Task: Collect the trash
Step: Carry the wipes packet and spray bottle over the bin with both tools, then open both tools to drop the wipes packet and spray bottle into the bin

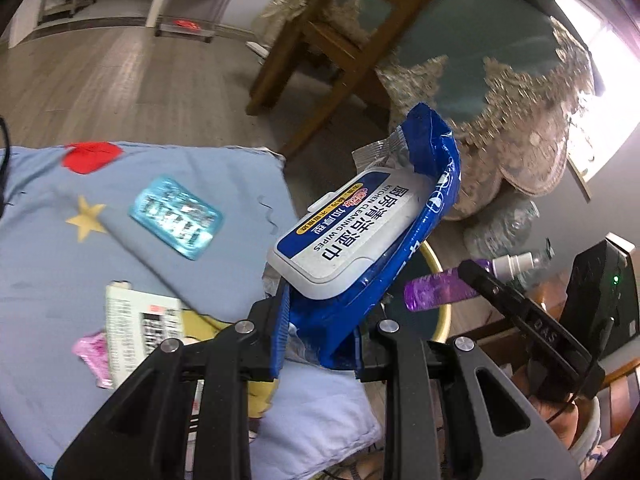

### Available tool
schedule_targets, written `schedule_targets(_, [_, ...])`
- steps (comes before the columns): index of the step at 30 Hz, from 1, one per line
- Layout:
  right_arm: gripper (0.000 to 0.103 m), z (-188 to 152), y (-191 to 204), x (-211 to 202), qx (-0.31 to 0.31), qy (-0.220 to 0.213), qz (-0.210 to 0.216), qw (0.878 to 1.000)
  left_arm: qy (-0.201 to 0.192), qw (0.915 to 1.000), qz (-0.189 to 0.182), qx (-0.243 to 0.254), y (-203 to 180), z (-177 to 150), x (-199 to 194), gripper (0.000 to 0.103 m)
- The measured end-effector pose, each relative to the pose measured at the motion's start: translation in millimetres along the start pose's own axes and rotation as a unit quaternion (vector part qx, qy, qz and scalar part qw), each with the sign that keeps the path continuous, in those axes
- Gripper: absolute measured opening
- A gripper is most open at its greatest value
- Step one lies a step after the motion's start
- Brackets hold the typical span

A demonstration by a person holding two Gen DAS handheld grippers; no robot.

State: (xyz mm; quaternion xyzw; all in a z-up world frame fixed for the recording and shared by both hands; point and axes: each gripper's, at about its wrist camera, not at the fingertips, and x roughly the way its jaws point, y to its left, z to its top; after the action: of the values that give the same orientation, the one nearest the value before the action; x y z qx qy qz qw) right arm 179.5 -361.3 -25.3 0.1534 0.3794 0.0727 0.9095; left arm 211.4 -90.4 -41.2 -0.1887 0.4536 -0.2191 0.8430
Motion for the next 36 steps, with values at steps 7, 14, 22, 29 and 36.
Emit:
schedule_targets(7, [0.037,-1.7,-35.4,2.6,0.059,-0.002,-0.042,0.997,0.028,0.9987,-0.038,-0.020,-21.2,-8.9,37.9,0.024])
schedule_targets(14, [0.037,-8.0,-69.1,6.9,0.135,0.014,-0.042,0.990,0.054,0.9941,-0.085,-0.040,-40.7,-15.6,79.1,0.025])
schedule_targets(22, [0.037,-12.3,-80.4,9.8,0.157,0.025,-0.050,0.986,0.073,0.9912,-0.101,-0.044,-56.1,-15.1,113.9,0.033])
schedule_targets(29, [0.037,-14.8,-78.4,16.4,0.155,0.038,-0.050,0.986,0.070,0.9912,-0.102,-0.047,-53.5,-16.5,118.7,0.069])
schedule_targets(36, [0.037,-19.4,-77.3,32.2,0.154,0.058,-0.046,0.985,0.061,0.9944,-0.077,-0.039,-39.7,-12.3,100.8,0.073])
